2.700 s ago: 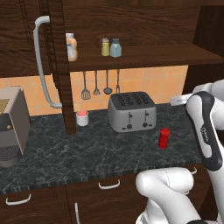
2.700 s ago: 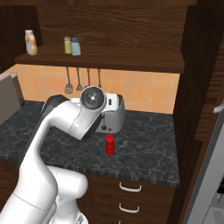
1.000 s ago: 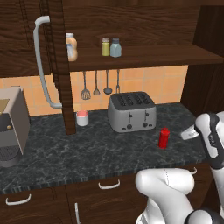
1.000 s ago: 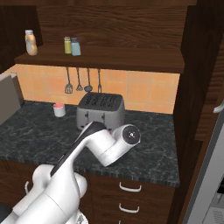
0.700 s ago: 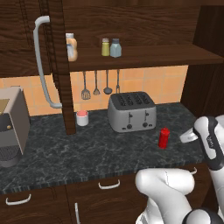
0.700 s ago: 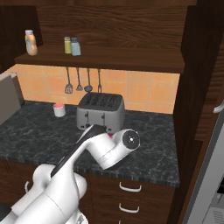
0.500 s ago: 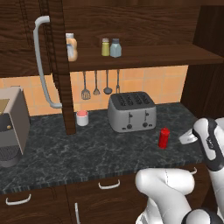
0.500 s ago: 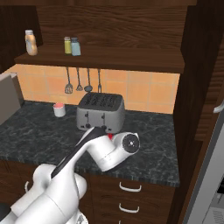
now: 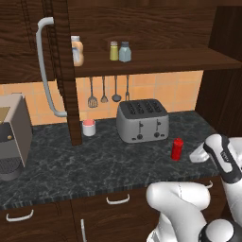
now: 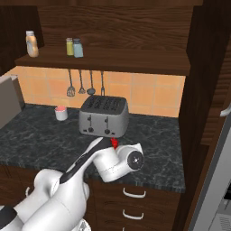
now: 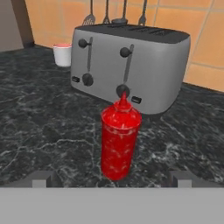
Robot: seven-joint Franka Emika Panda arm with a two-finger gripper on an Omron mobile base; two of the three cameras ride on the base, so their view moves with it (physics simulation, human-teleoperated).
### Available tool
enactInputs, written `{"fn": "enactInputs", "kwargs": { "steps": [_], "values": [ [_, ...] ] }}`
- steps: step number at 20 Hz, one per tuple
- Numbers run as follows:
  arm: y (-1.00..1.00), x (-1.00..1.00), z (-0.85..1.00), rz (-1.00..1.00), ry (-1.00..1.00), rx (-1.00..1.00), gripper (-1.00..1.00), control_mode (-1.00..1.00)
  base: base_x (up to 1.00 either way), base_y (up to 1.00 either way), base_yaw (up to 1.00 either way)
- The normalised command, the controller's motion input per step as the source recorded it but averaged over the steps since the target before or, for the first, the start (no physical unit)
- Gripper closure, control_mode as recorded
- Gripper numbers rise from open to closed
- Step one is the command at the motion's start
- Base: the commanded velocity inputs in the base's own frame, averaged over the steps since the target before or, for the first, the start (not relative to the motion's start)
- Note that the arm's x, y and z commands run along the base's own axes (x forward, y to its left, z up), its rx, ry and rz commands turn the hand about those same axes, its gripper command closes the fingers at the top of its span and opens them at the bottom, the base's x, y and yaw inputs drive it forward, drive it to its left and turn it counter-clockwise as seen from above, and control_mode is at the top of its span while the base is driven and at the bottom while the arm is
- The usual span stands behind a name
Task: Put the shaker and condiment bottle from the counter next to their counterparts in the cabinet.
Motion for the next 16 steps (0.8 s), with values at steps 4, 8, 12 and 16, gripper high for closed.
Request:
{"fn": "enactInputs", "kwargs": {
  "steps": [4, 8, 12, 16],
  "values": [
    [0.00, 0.12, -0.11, 0.05, -0.01, 0.00, -1.00, -1.00, 0.00, 0.00, 0.00],
    [0.00, 0.27, -0.09, 0.04, 0.00, 0.00, -1.00, -1.00, 0.00, 0.00, 0.00],
    [0.00, 0.11, -0.03, 0.04, 0.00, 0.00, -1.00, -1.00, 0.00, 0.00, 0.00],
    [0.00, 0.04, -0.03, 0.04, 0.00, 0.00, -1.00, -1.00, 0.00, 0.00, 0.00]
  ]
}}
